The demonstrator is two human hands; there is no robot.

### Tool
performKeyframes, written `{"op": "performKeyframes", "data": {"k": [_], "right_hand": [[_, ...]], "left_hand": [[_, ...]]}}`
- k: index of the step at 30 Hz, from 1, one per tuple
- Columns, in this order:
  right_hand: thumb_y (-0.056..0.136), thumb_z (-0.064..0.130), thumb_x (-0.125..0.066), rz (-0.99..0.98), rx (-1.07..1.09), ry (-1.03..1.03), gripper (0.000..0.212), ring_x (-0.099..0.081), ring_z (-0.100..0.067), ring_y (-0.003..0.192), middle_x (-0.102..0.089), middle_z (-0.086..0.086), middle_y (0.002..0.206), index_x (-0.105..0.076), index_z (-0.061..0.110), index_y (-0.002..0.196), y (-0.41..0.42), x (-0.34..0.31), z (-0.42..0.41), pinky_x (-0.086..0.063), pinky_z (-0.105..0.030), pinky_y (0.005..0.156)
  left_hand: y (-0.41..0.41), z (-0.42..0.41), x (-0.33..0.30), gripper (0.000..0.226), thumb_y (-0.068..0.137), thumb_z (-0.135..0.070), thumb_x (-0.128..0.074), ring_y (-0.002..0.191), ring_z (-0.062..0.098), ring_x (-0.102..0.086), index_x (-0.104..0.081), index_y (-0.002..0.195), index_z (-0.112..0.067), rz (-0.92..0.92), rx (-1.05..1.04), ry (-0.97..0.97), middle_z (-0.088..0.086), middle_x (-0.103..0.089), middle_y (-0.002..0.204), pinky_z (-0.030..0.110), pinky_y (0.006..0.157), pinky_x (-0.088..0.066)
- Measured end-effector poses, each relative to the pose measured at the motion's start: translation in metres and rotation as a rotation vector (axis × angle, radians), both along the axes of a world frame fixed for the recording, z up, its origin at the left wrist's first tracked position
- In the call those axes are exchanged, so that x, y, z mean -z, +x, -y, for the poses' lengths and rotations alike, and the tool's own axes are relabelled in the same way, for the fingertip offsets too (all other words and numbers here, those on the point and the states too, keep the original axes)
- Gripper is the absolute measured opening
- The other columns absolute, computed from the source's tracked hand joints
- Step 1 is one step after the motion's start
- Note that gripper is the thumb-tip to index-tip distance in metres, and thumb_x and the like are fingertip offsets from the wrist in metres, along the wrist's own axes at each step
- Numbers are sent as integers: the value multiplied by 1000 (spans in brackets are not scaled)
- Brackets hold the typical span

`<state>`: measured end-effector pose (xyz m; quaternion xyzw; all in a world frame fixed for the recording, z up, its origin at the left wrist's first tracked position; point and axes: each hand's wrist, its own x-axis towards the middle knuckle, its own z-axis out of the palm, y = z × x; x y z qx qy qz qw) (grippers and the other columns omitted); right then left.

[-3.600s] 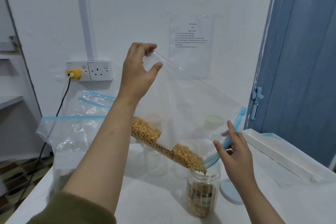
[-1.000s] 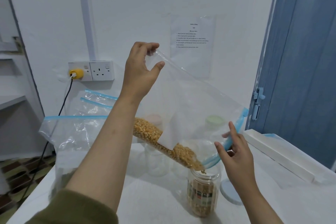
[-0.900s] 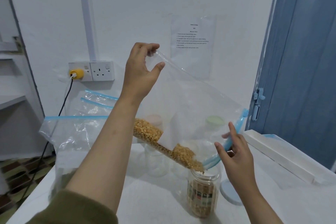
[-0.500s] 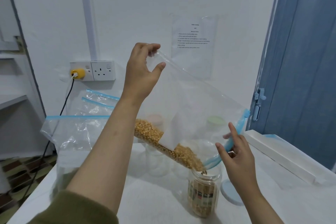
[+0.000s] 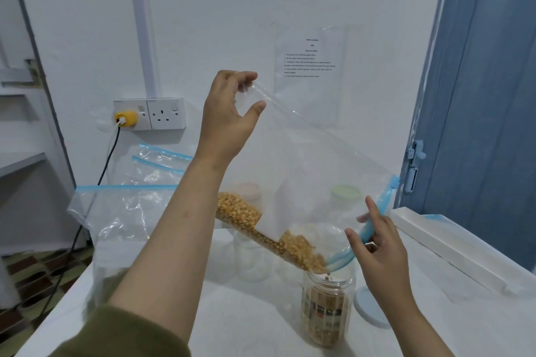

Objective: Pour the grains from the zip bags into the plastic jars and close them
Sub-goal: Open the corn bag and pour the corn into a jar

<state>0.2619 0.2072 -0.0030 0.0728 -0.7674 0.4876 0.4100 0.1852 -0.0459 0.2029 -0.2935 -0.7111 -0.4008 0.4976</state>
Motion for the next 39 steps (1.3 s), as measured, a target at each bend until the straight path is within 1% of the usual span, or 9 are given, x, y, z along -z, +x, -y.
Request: {"op": "performKeyframes", "data": {"k": [3,7,12,15,18,22,27,32,39], "right_hand": [[91,16,-67,2,5,6,67,-55,-7,96,-50,28,101,-37,40,146,-1,0,0,-52,-14,74],[91,15,-67,1,8,5,67,-55,-10,93,-51,24,102,-38,35,148,-1,1,0,-53,-20,74],[91,16,-67,-9,14,6,66,-55,-10,94,-51,25,103,-38,35,147,-1,1,0,-53,-19,74],[91,17,-67,-7,23,7,66,-55,-9,95,-51,26,103,-38,35,147,-1,1,0,-53,-16,75],[91,18,-67,-7,25,9,66,-55,-10,94,-50,27,102,-38,35,148,-1,2,0,-53,-16,75],[91,17,-67,-11,23,-2,66,-55,-10,95,-51,24,103,-39,34,148,0,2,0,-53,-16,75],[90,17,-67,-10,29,-7,66,-55,-9,91,-50,24,101,-39,35,147,0,1,1,-53,-17,73],[91,15,-67,-12,20,-29,65,-54,-11,90,-52,18,101,-41,30,148,0,-1,3,-52,-17,72],[91,14,-67,5,13,-62,65,-54,-12,90,-52,18,101,-41,29,149,1,-1,5,-53,-18,72]], "left_hand": [[0,1,0,40,84,-12,-73,102,7,-54,-60,122,-10,3,5,6,0,-53,113,8,87,-38],[1,0,-1,40,85,-12,-73,102,6,-54,-60,123,-11,2,5,2,1,-53,113,8,87,-38],[1,-1,-1,39,85,-12,-72,102,5,-54,-60,123,-11,5,10,7,2,-54,114,8,87,-38],[2,-1,-2,39,85,-12,-72,102,4,-54,-60,122,-10,0,12,6,1,-53,114,8,87,-38],[1,-2,-2,39,85,-12,-72,101,4,-53,-61,122,-10,-3,12,6,-1,-53,113,7,87,-37],[1,-2,-1,40,85,-12,-72,102,5,-54,-60,122,-10,-3,14,8,1,-53,113,8,87,-38],[1,-2,0,40,85,-12,-73,102,5,-53,-60,123,-10,2,11,12,0,-53,113,9,88,-38],[2,-2,-1,40,85,-12,-73,103,6,-54,-61,123,-10,4,13,14,1,-53,114,8,88,-38],[1,-2,-1,39,86,-12,-72,103,6,-54,-60,123,-10,4,14,8,3,-54,115,8,88,-38]]}}
